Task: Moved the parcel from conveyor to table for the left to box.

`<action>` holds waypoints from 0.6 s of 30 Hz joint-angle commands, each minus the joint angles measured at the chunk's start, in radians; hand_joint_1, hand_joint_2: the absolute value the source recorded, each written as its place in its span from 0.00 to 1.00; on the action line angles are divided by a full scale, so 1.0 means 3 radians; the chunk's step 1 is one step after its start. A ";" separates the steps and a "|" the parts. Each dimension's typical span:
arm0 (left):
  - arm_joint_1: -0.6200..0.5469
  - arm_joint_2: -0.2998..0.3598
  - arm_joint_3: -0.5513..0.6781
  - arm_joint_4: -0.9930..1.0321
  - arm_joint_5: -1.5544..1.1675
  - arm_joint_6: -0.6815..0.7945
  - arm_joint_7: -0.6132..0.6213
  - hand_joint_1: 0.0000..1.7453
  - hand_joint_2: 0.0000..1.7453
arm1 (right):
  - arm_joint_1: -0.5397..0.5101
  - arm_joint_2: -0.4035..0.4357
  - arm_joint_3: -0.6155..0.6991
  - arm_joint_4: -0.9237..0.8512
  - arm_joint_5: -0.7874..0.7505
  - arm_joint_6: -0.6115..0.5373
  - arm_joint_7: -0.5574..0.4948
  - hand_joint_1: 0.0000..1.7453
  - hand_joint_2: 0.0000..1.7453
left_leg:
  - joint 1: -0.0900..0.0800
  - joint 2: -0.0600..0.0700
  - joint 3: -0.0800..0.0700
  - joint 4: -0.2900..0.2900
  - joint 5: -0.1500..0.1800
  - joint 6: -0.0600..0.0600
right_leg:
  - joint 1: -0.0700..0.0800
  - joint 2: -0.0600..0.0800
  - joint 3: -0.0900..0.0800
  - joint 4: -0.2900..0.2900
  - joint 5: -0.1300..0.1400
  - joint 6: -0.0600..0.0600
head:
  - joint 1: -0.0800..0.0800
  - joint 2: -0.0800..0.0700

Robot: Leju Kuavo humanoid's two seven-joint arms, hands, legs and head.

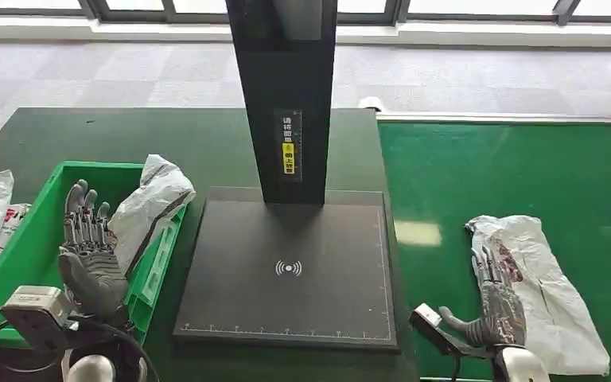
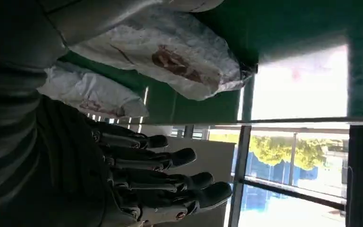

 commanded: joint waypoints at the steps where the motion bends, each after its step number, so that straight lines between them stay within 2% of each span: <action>1: 0.0017 0.0062 0.0013 0.0098 -0.0017 -0.0048 0.0021 0.00 0.00 | -0.0530 -0.0141 -0.0520 0.1252 -0.0028 0.0232 0.0162 0.00 1.00 | 0.0002 0.0006 0.0010 -0.0016 0.0004 -0.0005 | 0.0002 0.0002 0.0008 -0.0016 0.0006 -0.0001 | -0.0001 0.0000; 6: -0.0040 0.0052 0.0017 0.0163 -0.0027 -0.0073 0.0032 0.00 0.00 | -0.0637 -0.0195 -0.0563 0.1470 -0.0039 0.0292 0.0204 0.00 1.00 | 0.0002 0.0006 0.0013 -0.0013 0.0004 -0.0003 | 0.0002 0.0003 0.0006 -0.0013 0.0005 -0.0001 | 0.0000 0.0000; 18: -0.0121 0.0060 0.0035 0.0201 -0.0040 -0.0064 0.0056 0.00 0.00 | -0.0746 -0.0236 -0.0561 0.1592 -0.0015 0.0300 0.0275 0.00 1.00 | 0.0002 0.0002 0.0004 -0.0008 0.0004 -0.0003 | 0.0002 -0.0001 0.0002 -0.0008 0.0004 -0.0001 | 0.0000 0.0000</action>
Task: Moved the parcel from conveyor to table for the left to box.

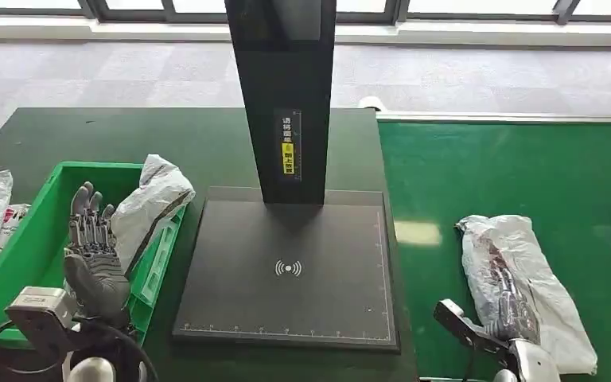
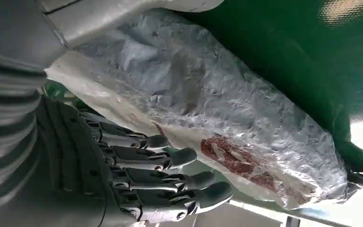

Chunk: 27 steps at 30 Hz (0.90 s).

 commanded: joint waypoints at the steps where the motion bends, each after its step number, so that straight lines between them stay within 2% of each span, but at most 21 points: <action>1: -0.0139 0.0064 0.0041 0.0188 -0.0003 -0.0001 0.0035 0.00 0.00 | -0.0270 -0.0055 -0.0127 0.0423 0.0013 0.0020 0.0055 0.00 1.00 | 0.0001 0.0002 0.0003 -0.0004 0.0002 -0.0002 | 0.0001 0.0000 0.0003 -0.0005 0.0003 -0.0001 | 0.0000 0.0000; 8: -0.0117 0.0052 0.0078 0.0208 0.0038 -0.0051 0.0085 0.00 0.00 | -0.0453 -0.0114 -0.0051 0.0640 0.0000 0.0070 0.0197 0.00 1.00 | 0.0000 0.0007 0.0004 -0.0008 0.0003 -0.0003 | 0.0000 0.0005 0.0003 -0.0008 0.0005 -0.0001 | 0.0000 0.0000; 18: -0.0211 0.0006 0.0127 0.0301 0.0012 -0.0102 0.0115 0.00 0.00 | -0.0399 0.0001 0.0060 0.0465 0.0045 0.0165 0.0329 0.00 1.00 | 0.0001 0.0004 0.0002 -0.0004 0.0001 -0.0002 | 0.0000 0.0003 0.0002 -0.0003 0.0003 -0.0001 | 0.0000 0.0000; 19: -0.0211 0.0006 0.0127 0.0301 0.0011 -0.0102 0.0115 0.00 0.00 | -0.0397 0.0004 0.0060 0.0465 0.0045 0.0165 0.0329 0.22 1.00 | 0.0001 0.0007 0.0004 -0.0008 0.0003 -0.0004 | 0.0000 0.0005 0.0003 -0.0006 0.0004 -0.0002 | 0.0000 0.0000; 20: -0.0207 0.0005 0.0127 0.0303 0.0011 -0.0102 0.0114 0.00 0.00 | -0.0391 0.0015 0.0064 0.0467 0.0045 0.0165 0.0329 1.00 1.00 | 0.0003 0.0006 0.0004 -0.0010 0.0004 -0.0005 | 0.0002 0.0003 0.0004 -0.0010 0.0007 -0.0002 | 0.0000 0.0000; 27: -0.0226 0.0002 0.0153 0.0331 0.0010 -0.0118 0.0103 0.00 0.00 | -0.0343 0.0069 0.0084 0.0333 0.0049 0.0185 0.0324 1.00 1.00 | 0.0001 0.0004 0.0001 -0.0007 0.0003 -0.0005 | 0.0001 0.0001 0.0002 -0.0006 0.0004 -0.0002 | 0.0000 -0.0001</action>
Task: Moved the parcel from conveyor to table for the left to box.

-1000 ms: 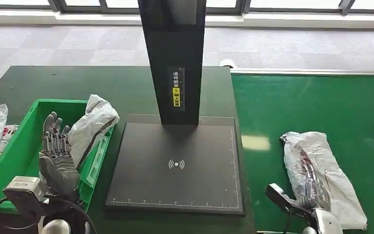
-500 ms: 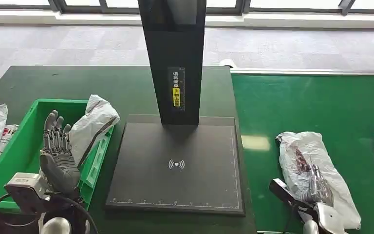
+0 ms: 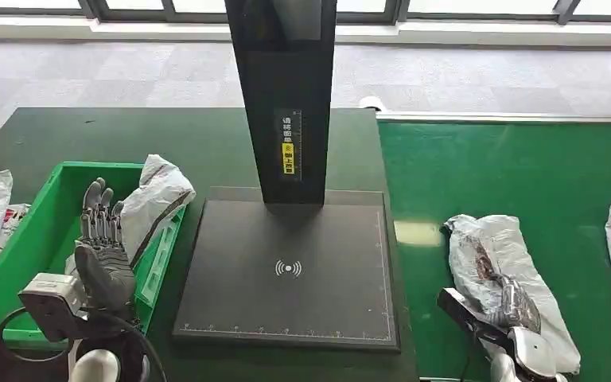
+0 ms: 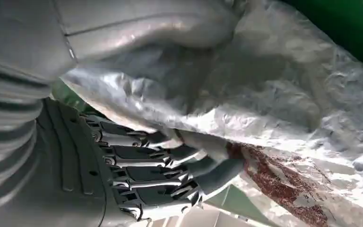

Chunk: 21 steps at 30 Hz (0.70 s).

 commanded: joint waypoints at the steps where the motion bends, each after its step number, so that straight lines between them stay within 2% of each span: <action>1: -0.0123 0.0011 0.0153 0.0211 0.0010 -0.0043 0.0002 0.00 0.00 | -0.0043 0.0128 0.0069 -0.0025 -0.0013 0.0049 -0.0002 1.00 1.00 | 0.0002 0.0005 0.0003 -0.0005 0.0001 -0.0004 | 0.0002 0.0003 0.0002 -0.0005 0.0003 -0.0001 | 0.0000 0.0000; 15: -0.0153 0.0002 0.0160 0.0263 0.0002 -0.0056 -0.0008 0.00 0.00 | -0.0052 0.0116 0.0101 0.0023 -0.0017 0.0072 -0.0041 1.00 1.00 | 0.0002 0.0004 0.0005 -0.0009 0.0003 -0.0005 | 0.0002 0.0002 0.0003 -0.0009 0.0004 -0.0002 | 0.0000 -0.0001; 20: -0.0072 -0.0030 0.0197 0.0204 -0.0018 -0.0041 -0.0034 0.00 0.00 | -0.0048 0.0203 0.0157 -0.0368 -0.0130 -0.0501 -0.0182 1.00 1.00 | 0.0000 0.0009 0.0003 -0.0005 0.0002 -0.0004 | 0.0000 0.0007 0.0000 -0.0004 0.0004 -0.0002 | 0.0000 0.0000; 21: -0.0046 -0.0035 0.0201 0.0177 -0.0021 -0.0046 -0.0044 0.00 0.00 | -0.0024 0.0219 0.0184 -0.0488 -0.0132 -0.0465 -0.0169 1.00 1.00 | -0.0001 0.0014 0.0003 -0.0007 0.0001 -0.0005 | -0.0001 0.0011 -0.0002 -0.0004 0.0004 -0.0003 | 0.0000 0.0000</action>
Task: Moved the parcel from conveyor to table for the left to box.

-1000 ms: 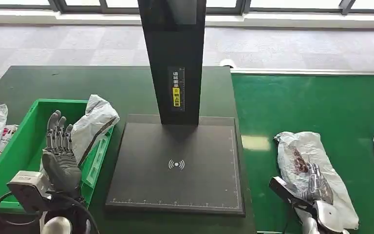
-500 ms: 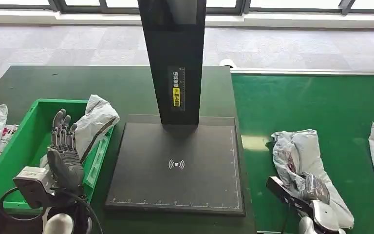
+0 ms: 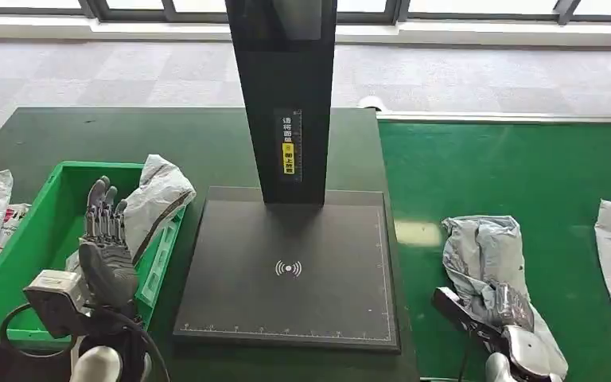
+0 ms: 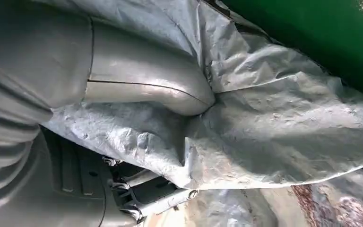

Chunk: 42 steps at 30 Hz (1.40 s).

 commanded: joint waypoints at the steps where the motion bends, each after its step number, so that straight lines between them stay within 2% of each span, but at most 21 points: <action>1: 0.0008 -0.0033 0.0196 0.0107 -0.0018 -0.0011 -0.0033 0.00 0.00 | -0.0016 0.0161 0.0173 -0.0489 -0.0107 -0.0403 -0.0081 1.00 1.00 | -0.0001 0.0015 0.0000 -0.0004 0.0000 -0.0005 | -0.0001 0.0012 -0.0005 -0.0001 0.0004 -0.0002 | 0.0000 0.0000; 10: -0.0001 -0.0035 0.0197 0.0109 -0.0018 -0.0011 -0.0033 0.00 0.00 | 0.0008 0.0152 0.0170 -0.0484 -0.0104 -0.0407 -0.0085 1.00 1.00 | 0.0000 0.0003 0.0000 -0.0003 0.0000 -0.0002 | 0.0000 0.0002 -0.0001 -0.0002 0.0001 -0.0001 | 0.0000 0.0000; 42: -0.0001 -0.0035 0.0197 0.0109 -0.0018 -0.0011 -0.0033 0.00 0.00 | 0.0008 0.0152 0.0170 -0.0484 -0.0104 -0.0407 -0.0085 1.00 1.00 | 0.0001 0.0007 0.0002 -0.0007 0.0002 -0.0005 | 0.0001 0.0003 0.0001 -0.0007 0.0004 -0.0002 | 0.0000 0.0000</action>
